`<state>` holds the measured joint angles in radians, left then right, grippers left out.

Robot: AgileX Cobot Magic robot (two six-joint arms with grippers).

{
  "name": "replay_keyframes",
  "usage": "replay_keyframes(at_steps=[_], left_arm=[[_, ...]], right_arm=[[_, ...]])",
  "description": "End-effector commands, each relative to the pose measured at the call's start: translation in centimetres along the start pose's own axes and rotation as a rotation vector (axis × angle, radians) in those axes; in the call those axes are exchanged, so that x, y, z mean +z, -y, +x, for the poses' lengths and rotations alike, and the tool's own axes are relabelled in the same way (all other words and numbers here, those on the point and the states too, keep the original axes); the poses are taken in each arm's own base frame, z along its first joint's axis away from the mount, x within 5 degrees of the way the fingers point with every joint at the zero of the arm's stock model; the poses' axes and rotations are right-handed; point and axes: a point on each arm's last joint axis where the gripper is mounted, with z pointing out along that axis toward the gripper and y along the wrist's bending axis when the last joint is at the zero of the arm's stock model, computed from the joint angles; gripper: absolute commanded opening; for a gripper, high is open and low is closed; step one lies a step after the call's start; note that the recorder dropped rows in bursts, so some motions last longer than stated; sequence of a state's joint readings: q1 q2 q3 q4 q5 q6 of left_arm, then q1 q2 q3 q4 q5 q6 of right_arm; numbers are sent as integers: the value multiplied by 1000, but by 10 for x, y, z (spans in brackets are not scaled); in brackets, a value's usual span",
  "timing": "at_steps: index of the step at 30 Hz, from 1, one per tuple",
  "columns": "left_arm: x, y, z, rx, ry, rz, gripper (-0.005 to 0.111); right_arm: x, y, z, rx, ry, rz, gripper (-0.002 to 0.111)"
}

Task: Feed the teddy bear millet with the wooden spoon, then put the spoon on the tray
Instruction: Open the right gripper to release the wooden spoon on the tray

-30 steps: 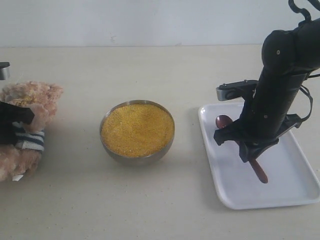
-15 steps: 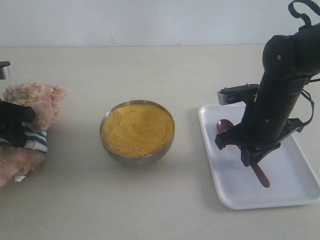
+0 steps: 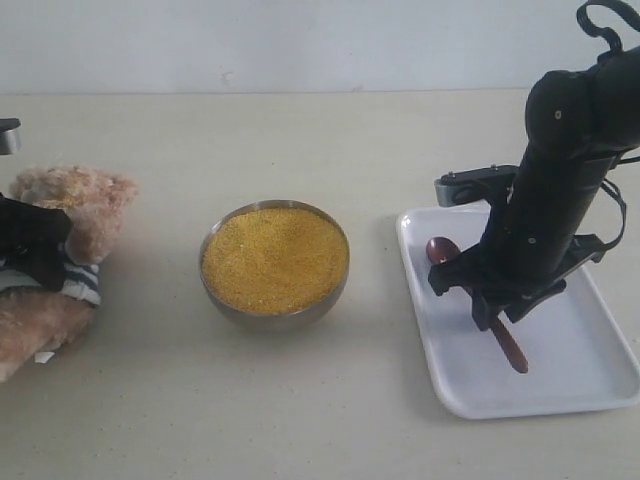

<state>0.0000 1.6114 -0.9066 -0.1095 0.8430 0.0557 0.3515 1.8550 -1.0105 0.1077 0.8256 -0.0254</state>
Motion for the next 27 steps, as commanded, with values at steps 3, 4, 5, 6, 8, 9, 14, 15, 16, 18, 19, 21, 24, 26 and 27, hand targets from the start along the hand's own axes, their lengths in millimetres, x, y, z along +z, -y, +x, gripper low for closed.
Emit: replay_keyframes(at_steps=[3, 4, 5, 6, 8, 9, 14, 15, 16, 18, 19, 21, 24, 26, 27], left_arm=[[-1, 0, -4, 0, 34, 4, 77], [-1, 0, -4, 0, 37, 3, 77], [-1, 0, -5, 0, 39, 3, 77], [-1, 0, -5, 0, 41, 3, 77], [-3, 0, -7, 1, 49, 4, 77], [-7, 1, -10, 2, 47, 5, 77], [-17, 2, -15, 9, 32, 7, 77], [-17, 2, -15, 11, 33, 7, 77], [-17, 2, -15, 11, 33, 7, 77], [-18, 2, -16, 16, 40, 7, 77], [-19, 2, -17, 17, 44, 7, 77], [-23, 3, -19, 18, 49, 8, 77], [-42, 4, -24, 31, 106, 5, 77], [-49, 4, -23, 33, 138, 5, 77], [-51, 5, -23, 34, 145, 5, 77]], right_arm=[[-2, 2, 0, -4, 17, 6, 35], [-2, 2, 0, -4, 17, 6, 35], [-2, 2, 0, -4, 17, 6, 35], [-2, 2, 0, -4, 17, 6, 35], [-2, 2, 0, -6, 14, 9, 35], [-2, 3, 0, -8, 14, 14, 35], [-3, 4, -1, -20, 13, 27, 35], [-3, 4, -1, -22, 17, 28, 37], [-3, 4, -1, -22, 17, 28, 40], [-3, 4, 0, -9, 9, 28, 57], [-3, 4, 0, -9, 6, 28, 56], [-3, 4, 0, -4, 6, 28, 52], [-5, 3, -1, -4, 6, 25, 51], [-9, 1, -3, -15, 6, 7, 51], [-11, 0, -5, -15, 11, -7, 51]])
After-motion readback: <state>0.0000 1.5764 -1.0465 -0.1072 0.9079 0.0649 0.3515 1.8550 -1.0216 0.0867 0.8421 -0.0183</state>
